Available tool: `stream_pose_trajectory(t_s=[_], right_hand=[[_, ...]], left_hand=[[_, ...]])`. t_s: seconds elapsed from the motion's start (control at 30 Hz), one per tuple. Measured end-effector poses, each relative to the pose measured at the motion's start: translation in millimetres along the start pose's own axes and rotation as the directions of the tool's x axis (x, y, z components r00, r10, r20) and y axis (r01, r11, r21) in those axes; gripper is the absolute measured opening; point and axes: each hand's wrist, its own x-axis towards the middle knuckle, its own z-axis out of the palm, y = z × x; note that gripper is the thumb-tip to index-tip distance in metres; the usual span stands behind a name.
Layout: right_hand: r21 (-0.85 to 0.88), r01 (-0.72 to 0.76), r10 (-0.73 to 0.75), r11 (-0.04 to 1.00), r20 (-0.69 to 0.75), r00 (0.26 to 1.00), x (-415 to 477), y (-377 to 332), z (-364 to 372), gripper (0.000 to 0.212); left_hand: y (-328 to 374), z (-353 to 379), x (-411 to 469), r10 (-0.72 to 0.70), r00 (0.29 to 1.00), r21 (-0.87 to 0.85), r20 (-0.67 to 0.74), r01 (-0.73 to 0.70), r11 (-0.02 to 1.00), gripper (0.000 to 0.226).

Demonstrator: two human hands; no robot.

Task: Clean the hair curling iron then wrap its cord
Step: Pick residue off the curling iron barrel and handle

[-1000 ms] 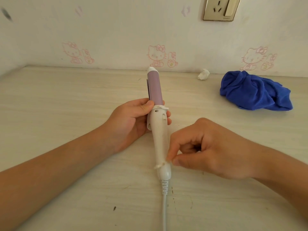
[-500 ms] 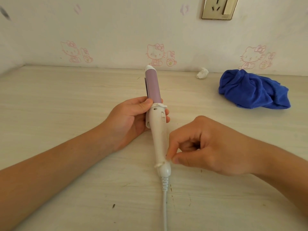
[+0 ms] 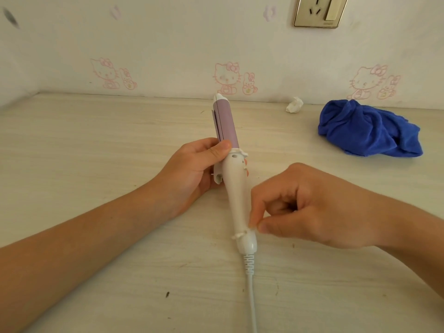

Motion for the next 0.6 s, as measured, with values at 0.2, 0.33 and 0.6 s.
stream_pose_trajectory(t_s=[0.2,0.33,0.6], right_hand=[[0.003,-0.015,0.015,1.0,0.047,0.999,-0.8,1.5,-2.5,0.016],[0.001,-0.001,0.002,1.0,-0.081,0.997,2.4,6.7,-3.4,0.017],[-0.008,0.023,-0.023,1.0,-0.11,0.994,3.8,8.8,-0.9,0.017]], left_hand=[[-0.4,0.2,0.2,-0.001,1.0,0.014,-0.015,0.001,1.0,0.028],[1.0,1.9,0.1,-0.003,1.0,0.011,-0.029,0.003,1.0,0.03],[5.7,1.7,-1.9,-0.04,0.999,-0.065,-0.001,0.039,0.997,0.033]])
